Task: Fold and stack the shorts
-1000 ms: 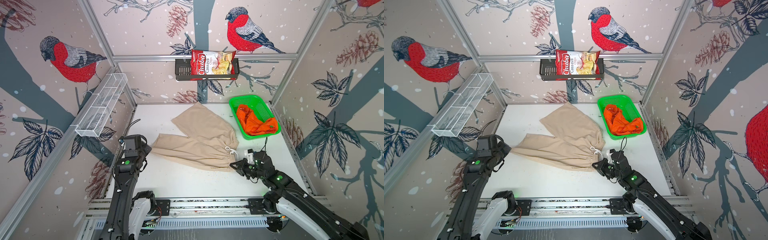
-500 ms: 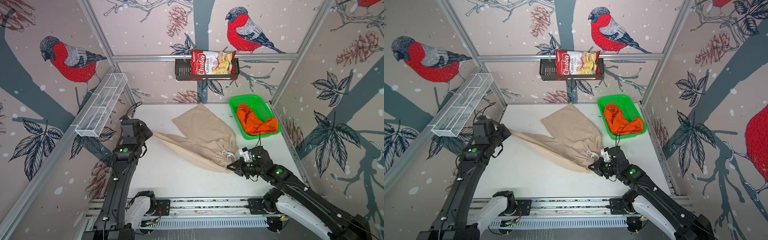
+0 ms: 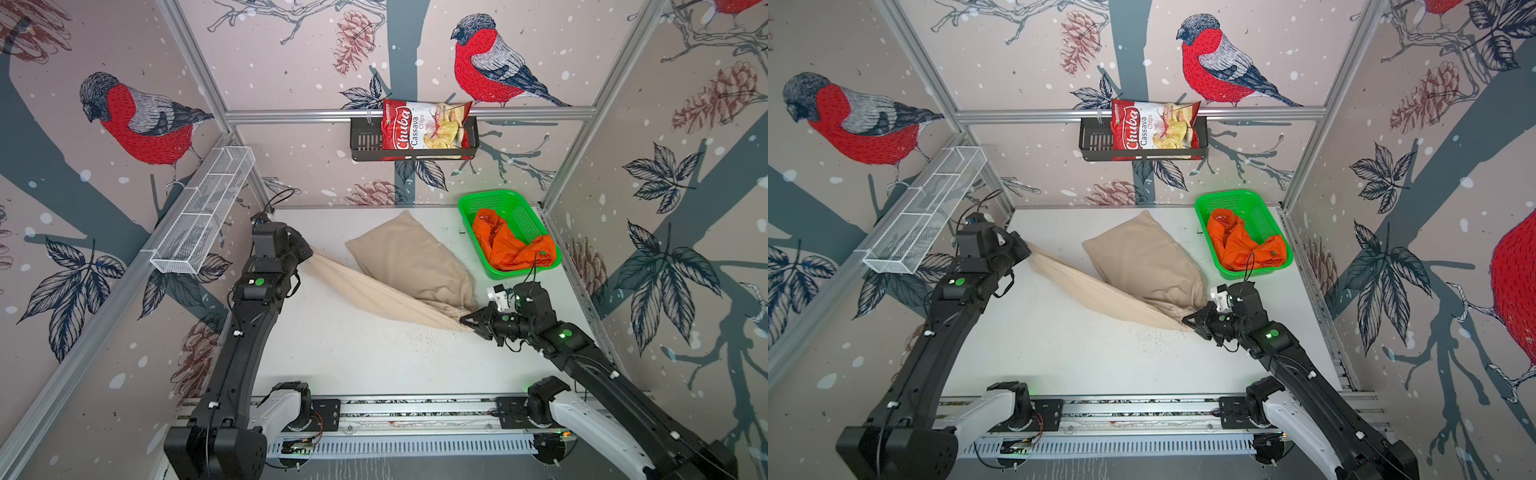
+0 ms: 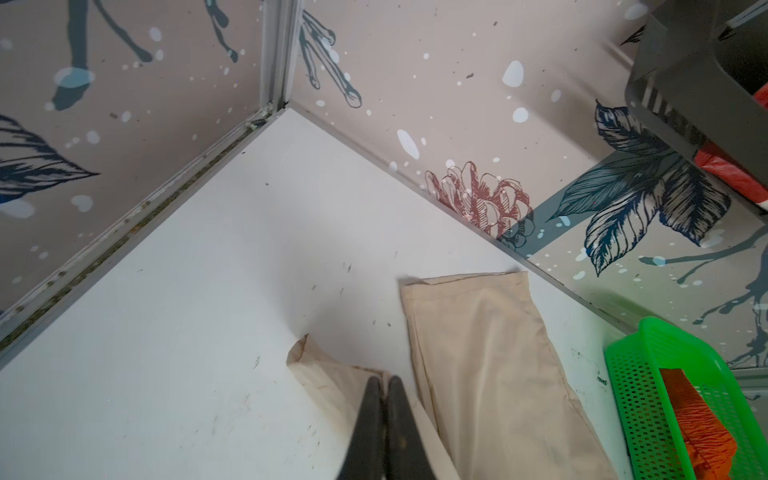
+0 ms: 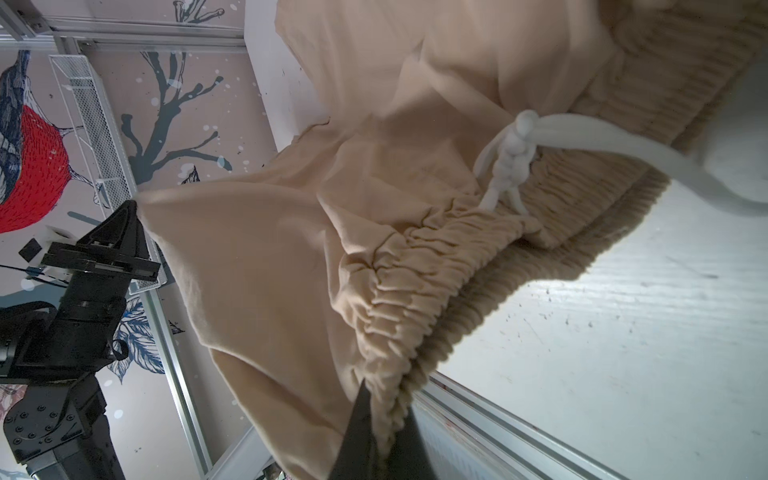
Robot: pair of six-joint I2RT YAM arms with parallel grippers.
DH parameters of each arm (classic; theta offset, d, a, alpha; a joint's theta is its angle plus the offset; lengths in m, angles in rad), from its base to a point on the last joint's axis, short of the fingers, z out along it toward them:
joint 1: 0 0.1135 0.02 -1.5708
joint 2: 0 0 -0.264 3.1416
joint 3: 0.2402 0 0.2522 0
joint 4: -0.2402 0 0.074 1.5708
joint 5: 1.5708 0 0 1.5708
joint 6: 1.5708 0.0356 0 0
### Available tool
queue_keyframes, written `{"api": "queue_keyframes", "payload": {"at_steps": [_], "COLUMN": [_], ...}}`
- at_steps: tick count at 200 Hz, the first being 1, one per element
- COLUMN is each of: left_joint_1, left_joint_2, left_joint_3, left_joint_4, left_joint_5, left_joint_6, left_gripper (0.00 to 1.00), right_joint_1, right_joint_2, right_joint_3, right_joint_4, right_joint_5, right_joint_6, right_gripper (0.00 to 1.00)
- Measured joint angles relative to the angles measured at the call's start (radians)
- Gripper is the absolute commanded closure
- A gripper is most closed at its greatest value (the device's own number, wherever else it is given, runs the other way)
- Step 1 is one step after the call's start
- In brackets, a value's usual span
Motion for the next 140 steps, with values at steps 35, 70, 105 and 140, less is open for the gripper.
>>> {"api": "queue_keyframes", "payload": {"at_steps": [35,70,105,140], "left_joint_1": [-0.005,-0.011,-0.013,-0.016], "left_joint_2": [0.093,0.167,0.220,0.270], "left_joint_3": [0.061,0.119,0.175,0.229], "left_joint_4": [0.066,0.113,0.148,0.170], "left_joint_5": [0.037,0.071,0.112,0.127], "left_joint_6": [0.008,0.029,0.034,0.042], "left_gripper": [1.00,1.00,1.00,1.00], "right_joint_1": [-0.025,-0.045,-0.058,-0.064], "right_joint_2": [0.086,0.141,0.166,0.197], "right_joint_3": [0.043,0.084,0.102,0.127], "right_joint_4": [-0.017,-0.051,-0.057,-0.056], "right_joint_5": [-0.053,-0.086,-0.101,-0.108], "right_joint_6": [-0.071,-0.128,-0.153,-0.170], "right_gripper": [1.00,1.00,1.00,1.00]}}
